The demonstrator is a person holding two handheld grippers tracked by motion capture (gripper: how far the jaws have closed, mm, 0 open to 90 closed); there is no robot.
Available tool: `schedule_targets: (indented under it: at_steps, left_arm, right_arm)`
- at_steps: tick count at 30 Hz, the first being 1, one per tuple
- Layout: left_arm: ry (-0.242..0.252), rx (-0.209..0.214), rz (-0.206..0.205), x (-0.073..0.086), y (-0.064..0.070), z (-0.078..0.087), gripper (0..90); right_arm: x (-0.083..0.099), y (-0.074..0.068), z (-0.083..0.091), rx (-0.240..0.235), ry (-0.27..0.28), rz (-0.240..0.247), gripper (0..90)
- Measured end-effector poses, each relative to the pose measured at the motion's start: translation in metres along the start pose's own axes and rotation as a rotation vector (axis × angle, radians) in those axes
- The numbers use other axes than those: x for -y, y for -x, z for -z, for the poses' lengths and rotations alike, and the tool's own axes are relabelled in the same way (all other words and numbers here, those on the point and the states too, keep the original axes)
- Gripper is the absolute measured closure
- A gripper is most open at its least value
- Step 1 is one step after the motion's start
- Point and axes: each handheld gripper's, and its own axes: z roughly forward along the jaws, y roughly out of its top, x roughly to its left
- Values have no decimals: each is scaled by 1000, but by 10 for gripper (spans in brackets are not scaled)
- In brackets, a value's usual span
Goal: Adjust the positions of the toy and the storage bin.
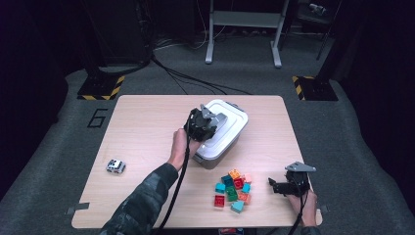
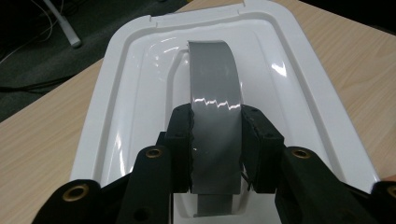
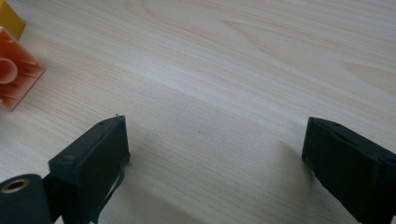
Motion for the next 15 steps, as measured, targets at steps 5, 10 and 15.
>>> schedule_targets:
  at_steps: [5,10,15]
  left_arm:
    - [5,-19,25,7,2,7,671]
    - [13,-38,64,14,4,14,671]
    - [5,-38,73,19,4,22,671]
  right_arm:
    - [0,0,0,0,-1,-5,66]
    - [0,0,0,0,-1,-5,66]
    - [0,0,0,0,-1,-5,66]
